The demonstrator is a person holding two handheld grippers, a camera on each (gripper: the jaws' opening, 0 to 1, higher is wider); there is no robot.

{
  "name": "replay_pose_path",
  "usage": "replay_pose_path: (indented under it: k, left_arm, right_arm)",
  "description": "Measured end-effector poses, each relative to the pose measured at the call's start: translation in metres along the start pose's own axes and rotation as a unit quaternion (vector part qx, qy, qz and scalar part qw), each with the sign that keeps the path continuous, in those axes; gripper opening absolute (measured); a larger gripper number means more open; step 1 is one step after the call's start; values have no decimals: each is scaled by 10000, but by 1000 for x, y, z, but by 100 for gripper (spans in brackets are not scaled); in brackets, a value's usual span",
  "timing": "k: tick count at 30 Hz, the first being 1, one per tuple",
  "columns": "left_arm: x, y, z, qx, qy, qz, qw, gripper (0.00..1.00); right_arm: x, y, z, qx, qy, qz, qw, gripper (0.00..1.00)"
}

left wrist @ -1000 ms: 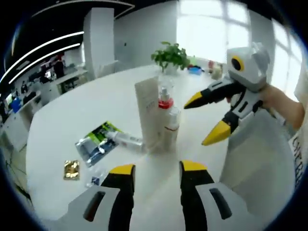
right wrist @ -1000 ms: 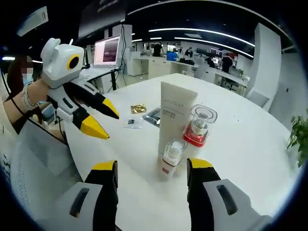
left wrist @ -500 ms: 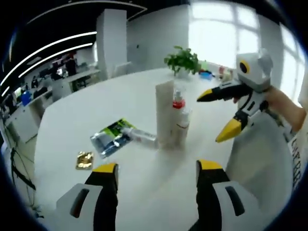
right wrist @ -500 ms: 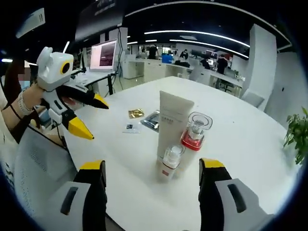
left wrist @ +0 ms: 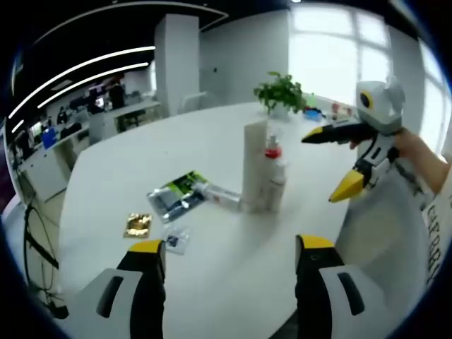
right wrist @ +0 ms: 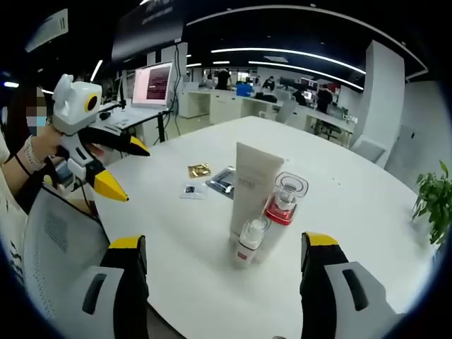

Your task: Arrange the skincare products in the storage area until every visible bottle or jar stands upright without overlapping.

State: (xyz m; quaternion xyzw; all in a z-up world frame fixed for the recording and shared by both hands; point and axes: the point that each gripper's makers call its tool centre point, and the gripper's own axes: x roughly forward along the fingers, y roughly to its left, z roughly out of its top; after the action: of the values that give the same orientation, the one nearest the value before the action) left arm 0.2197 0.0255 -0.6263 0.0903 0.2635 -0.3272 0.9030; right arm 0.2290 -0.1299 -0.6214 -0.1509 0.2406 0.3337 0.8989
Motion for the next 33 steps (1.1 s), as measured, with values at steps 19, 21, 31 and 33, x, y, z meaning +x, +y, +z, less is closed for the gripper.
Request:
replay_pose_path:
  k: [19,21,31,33]
  left_arm:
    - [-6,-6,-6,-35,-20,-37,10000,88]
    - [-7,-7,-7,-16,-2,-59,10000,89]
    - [-3,-10,-9,-67,7,-93,9999,99]
    - [-1,-11,-9,-100,18,-92,9999,99]
  right_arm:
    - [-5,11,0,-144,21,72,9999,100]
    - [-7,13,0,-134,15,94,9999,100]
    - [-9,18,-1,-216,71,180,9996,100]
    - [-10,18,-2,-232,95,190,9995,100]
